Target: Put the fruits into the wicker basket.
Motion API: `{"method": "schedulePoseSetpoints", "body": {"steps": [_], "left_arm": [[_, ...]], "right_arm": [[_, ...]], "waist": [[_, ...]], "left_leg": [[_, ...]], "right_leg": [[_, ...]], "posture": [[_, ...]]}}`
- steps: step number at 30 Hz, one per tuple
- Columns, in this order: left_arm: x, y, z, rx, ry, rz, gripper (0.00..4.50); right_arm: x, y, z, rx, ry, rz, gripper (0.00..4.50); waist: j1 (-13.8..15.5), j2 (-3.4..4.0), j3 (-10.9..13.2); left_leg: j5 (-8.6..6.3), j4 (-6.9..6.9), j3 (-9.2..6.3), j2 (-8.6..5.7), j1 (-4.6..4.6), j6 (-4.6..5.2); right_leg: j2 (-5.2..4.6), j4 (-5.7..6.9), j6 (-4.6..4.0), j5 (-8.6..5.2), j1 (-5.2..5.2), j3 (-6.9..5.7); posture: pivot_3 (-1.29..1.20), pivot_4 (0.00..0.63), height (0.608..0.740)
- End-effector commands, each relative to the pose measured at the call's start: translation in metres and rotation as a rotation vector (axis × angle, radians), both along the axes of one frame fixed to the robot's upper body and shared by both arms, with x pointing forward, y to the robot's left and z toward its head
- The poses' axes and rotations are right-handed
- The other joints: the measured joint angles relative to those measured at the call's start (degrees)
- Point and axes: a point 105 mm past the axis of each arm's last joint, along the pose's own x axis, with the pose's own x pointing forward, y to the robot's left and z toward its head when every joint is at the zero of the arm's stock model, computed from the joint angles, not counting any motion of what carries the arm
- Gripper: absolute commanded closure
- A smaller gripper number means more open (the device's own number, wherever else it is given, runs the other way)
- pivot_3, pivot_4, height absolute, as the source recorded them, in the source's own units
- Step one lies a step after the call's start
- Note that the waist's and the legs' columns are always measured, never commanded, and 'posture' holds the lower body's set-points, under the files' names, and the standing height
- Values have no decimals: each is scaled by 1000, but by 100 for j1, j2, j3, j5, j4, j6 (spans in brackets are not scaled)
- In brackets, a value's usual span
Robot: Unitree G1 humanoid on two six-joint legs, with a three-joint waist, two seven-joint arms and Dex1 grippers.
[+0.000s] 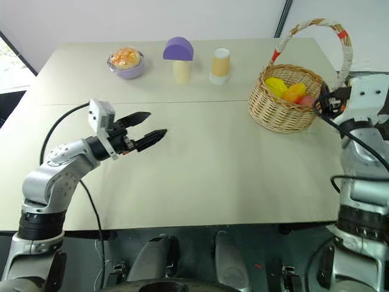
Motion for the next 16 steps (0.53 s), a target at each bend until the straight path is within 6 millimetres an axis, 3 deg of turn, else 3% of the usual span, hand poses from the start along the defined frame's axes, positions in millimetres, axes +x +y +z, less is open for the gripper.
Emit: {"method": "schedulePoseSetpoints", "body": {"steps": [1, 4, 7, 16], "left_arm": [[0, 31, 2, 61, -56, 98, 0], [-3, 53, -10, 107, -35, 168, 0], [-9, 68, -18, 92, -15, 238, 0], [-17, 68, -21, 64, -16, 275, 0]], "right_arm": [[-11, 48, -8, -69, 64, 275, 1148], [-23, 95, -33, -89, 166, 517, 1148], [-19, 138, -45, -25, 194, 678, 1148], [-5, 149, -56, 10, 219, 747, 1148]], "waist": [[-6, 0, 0], [-20, 2, -1], [-19, 1, 0], [89, -5, -3]], "left_leg": [[0, 0, 0, 0, 2, 0], [0, -1, 2, 2, 16, 0], [0, -1, 2, 8, 18, 0], [-2, 3, -10, 0, -4, 3]], "right_leg": [[0, 1, 0, 0, 1, 0], [1, 3, -1, 0, 11, 2], [1, 4, 0, 0, 14, 1], [-23, -14, 1, 0, 14, -15]], "posture": [[0, 150, 740], [0, 150, 740], [0, 150, 740], [0, 150, 740]]}}
